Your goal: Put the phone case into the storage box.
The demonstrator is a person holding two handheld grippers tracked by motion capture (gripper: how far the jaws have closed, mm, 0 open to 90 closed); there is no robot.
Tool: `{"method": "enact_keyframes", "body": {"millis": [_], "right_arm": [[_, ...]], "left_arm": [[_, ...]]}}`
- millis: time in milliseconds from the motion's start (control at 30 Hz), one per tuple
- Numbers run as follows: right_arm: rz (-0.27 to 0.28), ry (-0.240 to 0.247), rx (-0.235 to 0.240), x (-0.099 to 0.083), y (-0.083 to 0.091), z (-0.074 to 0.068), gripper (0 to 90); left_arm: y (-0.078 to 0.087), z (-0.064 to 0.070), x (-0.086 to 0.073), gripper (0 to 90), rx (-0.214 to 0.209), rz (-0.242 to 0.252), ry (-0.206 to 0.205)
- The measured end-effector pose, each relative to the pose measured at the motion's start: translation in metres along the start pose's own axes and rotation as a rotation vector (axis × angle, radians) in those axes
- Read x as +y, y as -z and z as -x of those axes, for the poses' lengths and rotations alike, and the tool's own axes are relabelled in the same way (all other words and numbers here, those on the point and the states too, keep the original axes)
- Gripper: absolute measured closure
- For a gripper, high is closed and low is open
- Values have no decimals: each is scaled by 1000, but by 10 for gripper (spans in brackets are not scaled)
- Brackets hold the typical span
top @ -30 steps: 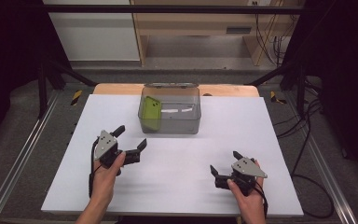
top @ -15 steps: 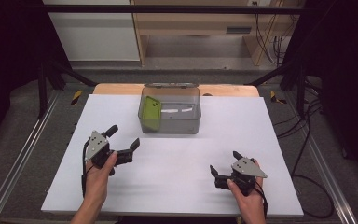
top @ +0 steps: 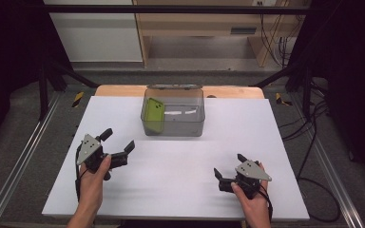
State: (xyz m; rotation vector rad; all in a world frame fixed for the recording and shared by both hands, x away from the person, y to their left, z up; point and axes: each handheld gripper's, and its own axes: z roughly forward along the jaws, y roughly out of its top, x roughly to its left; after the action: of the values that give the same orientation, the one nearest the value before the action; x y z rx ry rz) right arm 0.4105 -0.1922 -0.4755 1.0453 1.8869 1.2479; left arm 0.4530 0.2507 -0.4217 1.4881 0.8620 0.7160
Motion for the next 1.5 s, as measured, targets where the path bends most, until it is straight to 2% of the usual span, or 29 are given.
{"method": "enact_keyframes", "body": {"millis": [200,433,667,767,900,1167,1333,1500], "right_arm": [[-3,-1,0,0,0,0,35],[-1,1,-1,0,0,0,35],[-2,0,-5,0,0,1,35],[0,4,-6,-1,0,2,34],[0,0,-8,-1,0,3,34],[13,-5,-12,-1,3,10,43],[57,-12,-23,0,8,17,54],[97,-15,-44,2,14,27,56]], "left_arm": [[6,-4,-1,25,9,10,7],[14,-8,1,24,20,18,-4],[23,-9,3,18,37,9,-49],[27,-3,4,15,33,3,-79],[31,2,6,13,26,-2,-91],[42,0,4,13,39,14,-78],[49,-6,3,14,58,25,-80],[57,-16,-2,16,84,37,-56]]}}
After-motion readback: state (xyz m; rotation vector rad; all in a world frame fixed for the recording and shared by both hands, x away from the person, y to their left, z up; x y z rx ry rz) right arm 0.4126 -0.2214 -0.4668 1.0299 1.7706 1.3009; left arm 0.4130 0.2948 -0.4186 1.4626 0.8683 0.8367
